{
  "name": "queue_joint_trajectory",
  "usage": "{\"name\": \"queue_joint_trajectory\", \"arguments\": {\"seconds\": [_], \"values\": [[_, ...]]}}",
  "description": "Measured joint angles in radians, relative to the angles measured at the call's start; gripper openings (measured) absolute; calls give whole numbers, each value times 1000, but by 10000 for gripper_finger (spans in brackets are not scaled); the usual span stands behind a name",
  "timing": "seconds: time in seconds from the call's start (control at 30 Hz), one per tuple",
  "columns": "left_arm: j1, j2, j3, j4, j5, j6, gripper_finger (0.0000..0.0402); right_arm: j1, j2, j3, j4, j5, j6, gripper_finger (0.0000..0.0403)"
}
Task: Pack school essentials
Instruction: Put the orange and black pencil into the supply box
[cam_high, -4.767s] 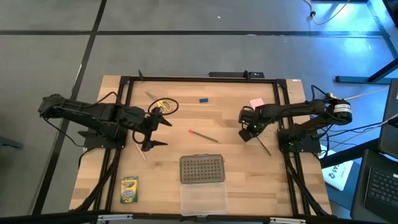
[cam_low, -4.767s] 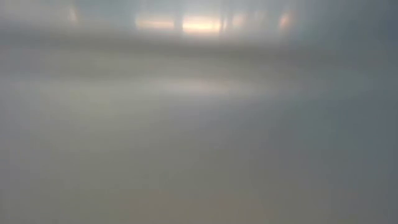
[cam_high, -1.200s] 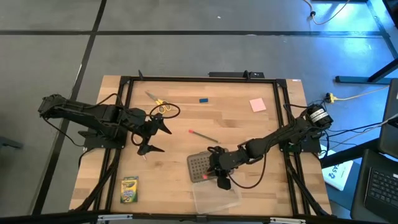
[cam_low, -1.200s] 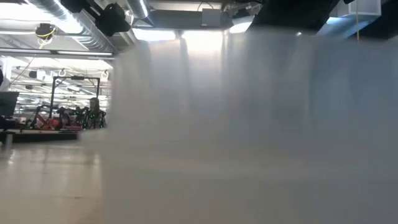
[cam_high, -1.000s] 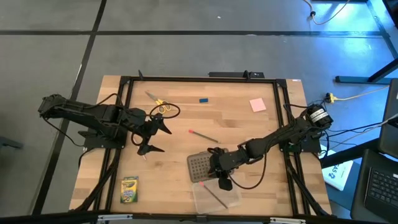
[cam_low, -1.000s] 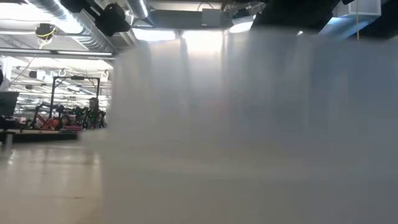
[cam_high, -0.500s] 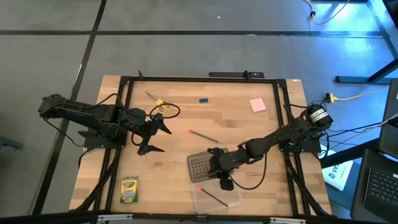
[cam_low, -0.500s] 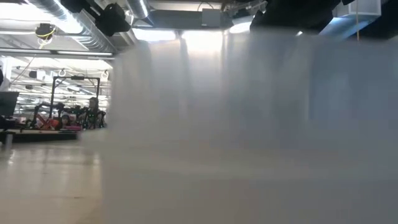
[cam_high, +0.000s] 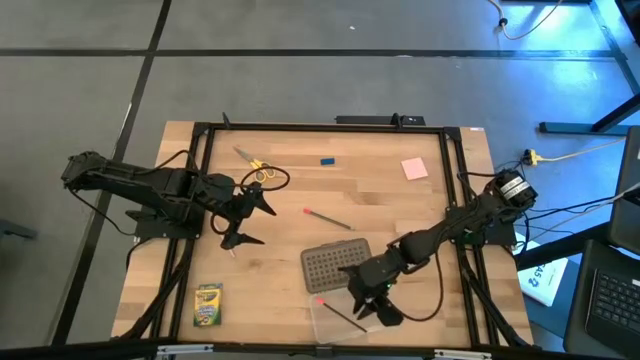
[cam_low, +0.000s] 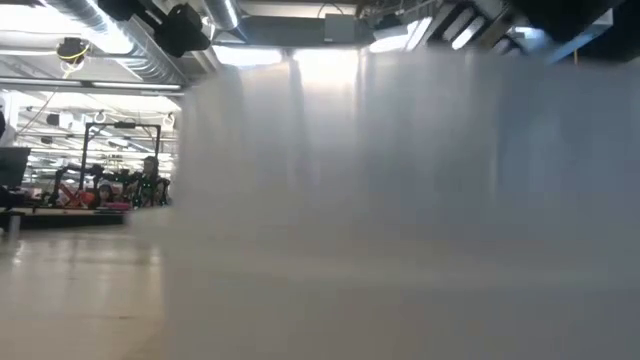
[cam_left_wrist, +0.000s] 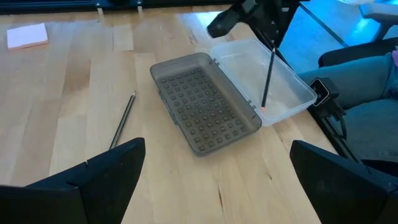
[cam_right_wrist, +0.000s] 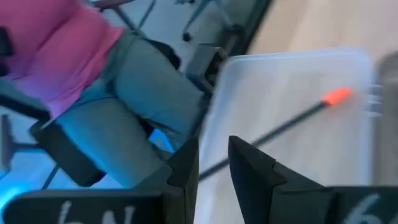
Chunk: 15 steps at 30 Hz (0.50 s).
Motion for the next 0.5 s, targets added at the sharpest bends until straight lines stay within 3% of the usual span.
{"name": "queue_joint_trajectory", "arguments": {"seconds": [0.33, 0.5], "values": [[-5, 0, 0, 0, 21, -4, 396, 5, 55, 0, 98, 14, 6, 90], [-81, 47, 0, 91, 42, -5, 396, 20, 50, -1, 99, 60, 20, 90]]}}
